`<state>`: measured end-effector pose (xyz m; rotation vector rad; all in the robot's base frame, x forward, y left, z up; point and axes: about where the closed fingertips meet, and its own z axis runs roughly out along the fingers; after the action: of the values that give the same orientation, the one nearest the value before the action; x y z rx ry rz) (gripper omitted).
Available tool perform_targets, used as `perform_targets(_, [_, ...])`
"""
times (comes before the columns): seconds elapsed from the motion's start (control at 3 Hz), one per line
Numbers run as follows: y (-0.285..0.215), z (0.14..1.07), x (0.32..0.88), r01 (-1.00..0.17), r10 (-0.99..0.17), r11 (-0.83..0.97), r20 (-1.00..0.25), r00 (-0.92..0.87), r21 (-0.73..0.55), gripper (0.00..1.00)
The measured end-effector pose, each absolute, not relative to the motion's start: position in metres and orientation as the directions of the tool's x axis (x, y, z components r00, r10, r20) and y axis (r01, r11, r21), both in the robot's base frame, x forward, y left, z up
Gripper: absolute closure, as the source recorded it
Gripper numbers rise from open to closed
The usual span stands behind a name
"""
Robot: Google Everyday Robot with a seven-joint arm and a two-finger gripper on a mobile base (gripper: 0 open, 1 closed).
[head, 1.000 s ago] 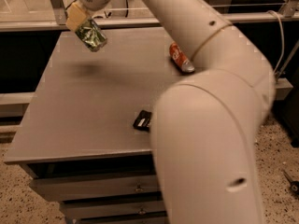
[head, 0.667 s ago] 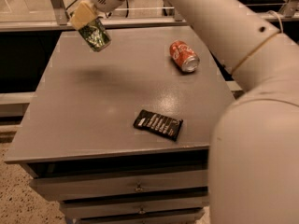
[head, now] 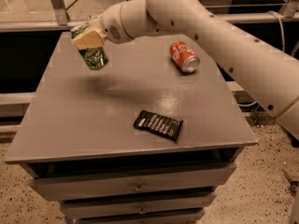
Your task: Place green can upright
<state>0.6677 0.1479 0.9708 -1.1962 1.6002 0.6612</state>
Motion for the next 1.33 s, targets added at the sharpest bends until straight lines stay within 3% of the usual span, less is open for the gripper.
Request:
perform_targets(0.33, [0.12, 0.975, 0.69, -0.896, -0.198, 0.427, -0.979, 0.038, -0.121, 1.0])
perform_targets(0.67, [0.115, 0.991, 0.693, -0.887, -0.061, 0.419, -0.98, 0.187, -0.196, 1.0])
perform_targets(1.33, [0.131, 0.997, 0.688, -0.906, -0.099, 0.304, -0.956, 0.277, -0.294, 1.0])
